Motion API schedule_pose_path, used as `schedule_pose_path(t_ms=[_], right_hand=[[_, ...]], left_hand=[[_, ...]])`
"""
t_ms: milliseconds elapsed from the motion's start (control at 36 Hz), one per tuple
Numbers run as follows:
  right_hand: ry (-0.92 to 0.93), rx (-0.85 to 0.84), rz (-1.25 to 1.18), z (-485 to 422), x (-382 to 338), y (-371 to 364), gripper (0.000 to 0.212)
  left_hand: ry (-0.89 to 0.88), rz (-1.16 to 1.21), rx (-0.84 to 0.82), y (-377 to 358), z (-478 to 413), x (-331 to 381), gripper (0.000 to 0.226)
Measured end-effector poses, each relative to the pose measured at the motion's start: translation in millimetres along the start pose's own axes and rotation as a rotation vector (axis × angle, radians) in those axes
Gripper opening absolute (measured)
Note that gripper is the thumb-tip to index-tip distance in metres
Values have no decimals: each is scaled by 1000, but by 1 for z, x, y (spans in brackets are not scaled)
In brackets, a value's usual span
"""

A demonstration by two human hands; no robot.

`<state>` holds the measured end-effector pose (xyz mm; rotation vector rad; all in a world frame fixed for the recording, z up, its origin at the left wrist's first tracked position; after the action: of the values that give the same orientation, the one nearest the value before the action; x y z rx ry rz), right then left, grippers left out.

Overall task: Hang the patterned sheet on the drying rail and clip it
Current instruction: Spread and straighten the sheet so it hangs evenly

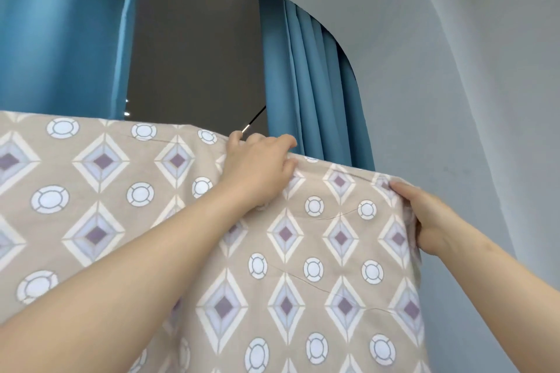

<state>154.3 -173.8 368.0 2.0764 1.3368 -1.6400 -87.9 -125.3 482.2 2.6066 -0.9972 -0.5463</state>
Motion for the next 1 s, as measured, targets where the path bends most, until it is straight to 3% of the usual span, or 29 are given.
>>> schedule_pose_path(t_ms=[139,278,361,556,722,778,833,1000], right_hand=[[-63,183,28,-2,25,35,21],[192,443,236,7,-2,51,13],[358,323,340,23,-29,7,4],[548,-157,459,74,-58,-130,17],[602,-273,626,93,-52,-195,6],[595,-274,673,94,-51,-204,19],[594,-242,754,94,-52,-207,30],[536,-262,847,82,-36,-210,34]], left_hand=[[-109,-16,-14,-7,21,15,33],[-141,72,125,5,34,8,36],[-196,165,162,9,43,3,25],[-311,192,197,41,68,-13,28],[-157,49,321,85,75,-72,30],[-70,-20,347,97,75,-93,34],[22,-98,297,102,71,-111,37],[245,-237,-220,69,53,-163,47]])
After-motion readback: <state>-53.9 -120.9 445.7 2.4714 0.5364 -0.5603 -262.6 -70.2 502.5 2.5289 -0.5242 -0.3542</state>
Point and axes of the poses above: each hand's wrist, its own z-axis away from the middle knuckle, its own y-axis out of the back of the hand, x = y × z, the point moved 10 cm from there along -z, towards the middle knuckle, and after that the axes turned 2 degrees about -x, right-handed, at the moved point
